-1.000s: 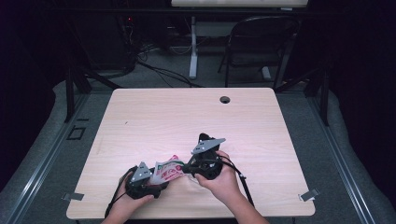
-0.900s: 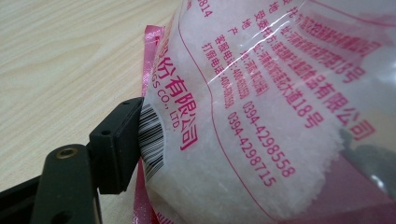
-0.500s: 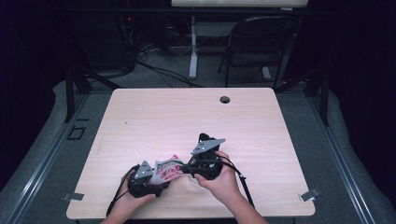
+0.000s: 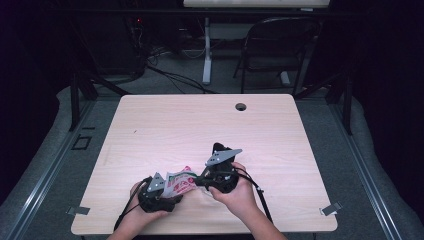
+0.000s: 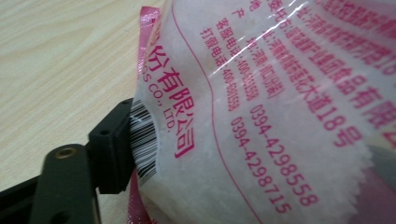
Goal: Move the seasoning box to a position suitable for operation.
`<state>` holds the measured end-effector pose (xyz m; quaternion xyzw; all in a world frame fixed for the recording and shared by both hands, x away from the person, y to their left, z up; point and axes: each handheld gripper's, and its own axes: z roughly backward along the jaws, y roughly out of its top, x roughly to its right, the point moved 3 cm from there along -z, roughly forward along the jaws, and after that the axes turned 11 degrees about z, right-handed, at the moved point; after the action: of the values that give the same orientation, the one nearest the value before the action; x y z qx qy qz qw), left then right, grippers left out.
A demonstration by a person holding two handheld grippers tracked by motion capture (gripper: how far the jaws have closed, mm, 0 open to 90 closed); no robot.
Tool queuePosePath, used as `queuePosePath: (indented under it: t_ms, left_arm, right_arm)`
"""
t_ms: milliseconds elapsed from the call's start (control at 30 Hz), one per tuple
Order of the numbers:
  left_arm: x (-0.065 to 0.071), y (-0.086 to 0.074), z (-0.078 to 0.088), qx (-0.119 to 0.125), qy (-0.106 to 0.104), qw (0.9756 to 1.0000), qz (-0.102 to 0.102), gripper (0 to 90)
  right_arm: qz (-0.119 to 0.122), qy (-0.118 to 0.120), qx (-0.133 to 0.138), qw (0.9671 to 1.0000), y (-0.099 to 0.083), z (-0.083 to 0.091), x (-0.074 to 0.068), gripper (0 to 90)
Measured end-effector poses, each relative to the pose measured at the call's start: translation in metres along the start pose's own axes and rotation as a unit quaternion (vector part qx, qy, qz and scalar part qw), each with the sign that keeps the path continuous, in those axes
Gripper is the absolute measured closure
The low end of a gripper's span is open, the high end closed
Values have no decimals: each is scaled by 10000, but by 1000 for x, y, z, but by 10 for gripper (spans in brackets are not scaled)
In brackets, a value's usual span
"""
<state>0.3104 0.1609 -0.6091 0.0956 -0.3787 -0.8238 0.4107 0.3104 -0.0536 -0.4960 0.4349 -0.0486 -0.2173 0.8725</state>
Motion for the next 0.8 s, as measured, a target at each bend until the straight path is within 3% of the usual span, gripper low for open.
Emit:
queuePosePath:
  t_ms: [800]
  left_arm:
    - [1,-1,2,194,262,9995,13,455]
  right_arm:
    - [-44,9,80,10000,1,0,0,900]
